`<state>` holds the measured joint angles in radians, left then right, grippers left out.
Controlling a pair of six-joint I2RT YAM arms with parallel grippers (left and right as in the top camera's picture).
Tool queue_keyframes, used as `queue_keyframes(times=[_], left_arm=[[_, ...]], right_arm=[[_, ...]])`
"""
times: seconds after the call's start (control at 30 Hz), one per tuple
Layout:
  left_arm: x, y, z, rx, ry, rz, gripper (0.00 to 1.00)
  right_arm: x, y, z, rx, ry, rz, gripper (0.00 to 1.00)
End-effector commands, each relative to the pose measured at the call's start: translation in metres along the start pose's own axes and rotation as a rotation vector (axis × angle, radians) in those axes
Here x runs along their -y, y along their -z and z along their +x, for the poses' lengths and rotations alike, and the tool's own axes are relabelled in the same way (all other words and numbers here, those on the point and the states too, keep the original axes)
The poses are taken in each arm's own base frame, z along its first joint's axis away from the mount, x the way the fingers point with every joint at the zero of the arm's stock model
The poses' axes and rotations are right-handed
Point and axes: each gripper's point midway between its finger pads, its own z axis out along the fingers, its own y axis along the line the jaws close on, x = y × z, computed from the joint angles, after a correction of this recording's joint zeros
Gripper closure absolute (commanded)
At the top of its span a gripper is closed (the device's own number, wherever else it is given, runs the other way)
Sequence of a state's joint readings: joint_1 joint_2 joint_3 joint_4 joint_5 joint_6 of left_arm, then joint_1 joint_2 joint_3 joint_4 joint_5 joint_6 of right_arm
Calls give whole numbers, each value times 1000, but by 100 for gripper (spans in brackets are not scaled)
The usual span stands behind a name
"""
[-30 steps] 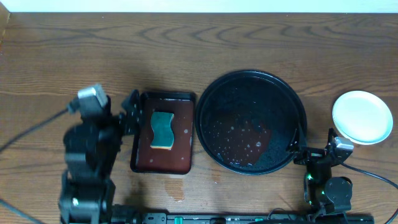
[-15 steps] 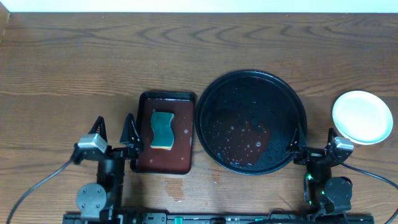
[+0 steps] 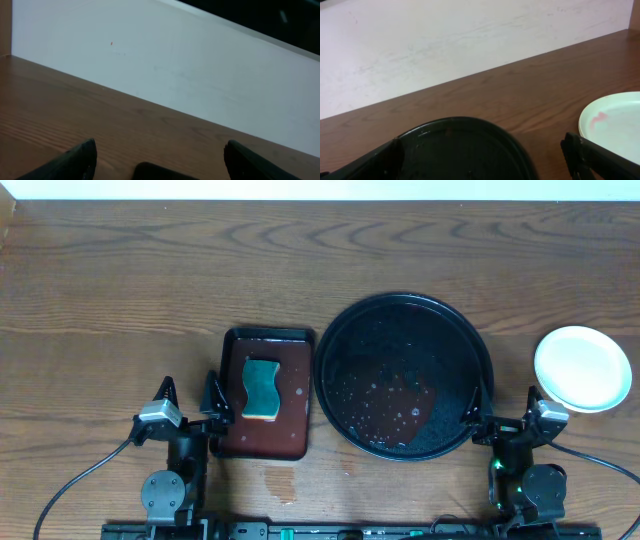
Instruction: Clean dirty plates on tray and stack at the side
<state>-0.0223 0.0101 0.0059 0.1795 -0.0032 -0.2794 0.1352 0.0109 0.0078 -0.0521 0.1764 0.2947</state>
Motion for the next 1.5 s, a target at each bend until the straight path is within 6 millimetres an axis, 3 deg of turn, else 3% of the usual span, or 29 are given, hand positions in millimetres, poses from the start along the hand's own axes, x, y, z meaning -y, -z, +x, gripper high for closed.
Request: queue_keyframes(times=[0.0, 0.1, 0.27, 1.47], left_arm=[[-4, 0, 2, -7, -22, -18, 18], [-9, 1, 15, -59, -25, -36, 18], [-24, 8, 56, -227, -36, -95, 18], [-26, 8, 55, -226, -35, -105, 18]], right_arm=[[0, 0, 0, 3, 15, 0, 1], [0, 0, 0, 3, 15, 0, 1], [0, 0, 0, 3, 15, 0, 1], [0, 0, 0, 3, 15, 0, 1]])
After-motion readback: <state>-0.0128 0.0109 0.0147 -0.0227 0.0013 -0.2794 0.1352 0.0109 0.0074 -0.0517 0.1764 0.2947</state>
